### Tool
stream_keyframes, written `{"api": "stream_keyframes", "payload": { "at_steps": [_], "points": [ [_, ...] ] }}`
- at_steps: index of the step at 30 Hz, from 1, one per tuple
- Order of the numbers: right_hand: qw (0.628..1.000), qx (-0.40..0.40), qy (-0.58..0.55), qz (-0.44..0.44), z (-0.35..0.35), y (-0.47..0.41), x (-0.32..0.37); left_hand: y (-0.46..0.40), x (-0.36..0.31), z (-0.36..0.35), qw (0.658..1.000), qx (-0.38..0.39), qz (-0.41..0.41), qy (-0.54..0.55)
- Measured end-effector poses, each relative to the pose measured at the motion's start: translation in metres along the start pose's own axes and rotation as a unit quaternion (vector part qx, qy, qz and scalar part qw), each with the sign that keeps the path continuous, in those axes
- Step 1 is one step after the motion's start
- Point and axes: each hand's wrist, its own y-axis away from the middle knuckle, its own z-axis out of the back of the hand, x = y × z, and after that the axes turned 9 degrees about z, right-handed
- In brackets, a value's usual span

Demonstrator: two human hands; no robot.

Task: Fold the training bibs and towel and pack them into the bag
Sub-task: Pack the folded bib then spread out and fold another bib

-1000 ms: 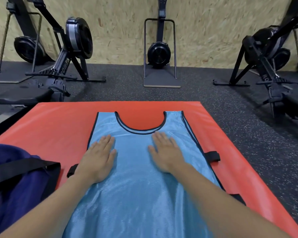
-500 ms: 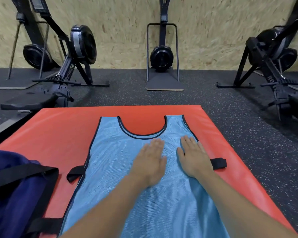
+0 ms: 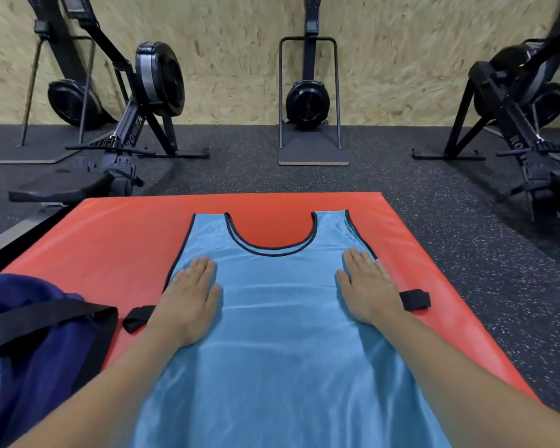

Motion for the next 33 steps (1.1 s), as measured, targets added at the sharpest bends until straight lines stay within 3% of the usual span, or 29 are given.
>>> {"api": "stream_keyframes", "payload": {
  "at_steps": [2, 4, 6, 10, 13, 20, 23, 28, 30, 33],
  "points": [
    [0.999, 0.008, 0.046, -0.002, 0.008, 0.000, 0.007, 0.000, 0.000, -0.003, 1.000, -0.011, -0.002, -0.001],
    [0.995, -0.033, 0.086, 0.023, 0.015, 0.001, 0.036, 0.000, 0.002, -0.006, 1.000, -0.018, 0.000, 0.007],
    [0.993, -0.058, 0.041, 0.096, 0.015, 0.005, 0.091, 0.000, 0.004, -0.008, 1.000, -0.027, -0.003, 0.008],
    [0.979, -0.004, -0.038, 0.202, -0.022, 0.026, 0.183, 0.001, 0.002, -0.007, 1.000, -0.021, -0.014, 0.016],
    [0.987, -0.017, -0.031, 0.156, -0.030, 0.031, 0.160, 0.000, 0.003, -0.006, 1.000, -0.016, -0.015, 0.016],
    [0.999, -0.046, 0.012, -0.010, 0.001, 0.040, 0.009, 0.001, 0.002, -0.008, 1.000, -0.020, -0.008, 0.015],
    [0.999, -0.046, -0.013, -0.007, 0.005, 0.043, 0.051, -0.001, 0.003, -0.009, 1.000, -0.020, -0.010, 0.011],
    [0.978, -0.002, -0.062, 0.200, -0.027, 0.066, 0.192, 0.002, 0.002, -0.005, 1.000, -0.012, -0.010, 0.011],
    [0.982, -0.008, -0.046, 0.185, -0.032, 0.068, 0.185, 0.002, 0.002, -0.004, 1.000, -0.009, -0.013, 0.008],
    [0.994, -0.023, -0.024, 0.108, -0.023, 0.067, 0.119, 0.002, 0.004, -0.006, 1.000, -0.014, -0.016, 0.009]
  ]
}}
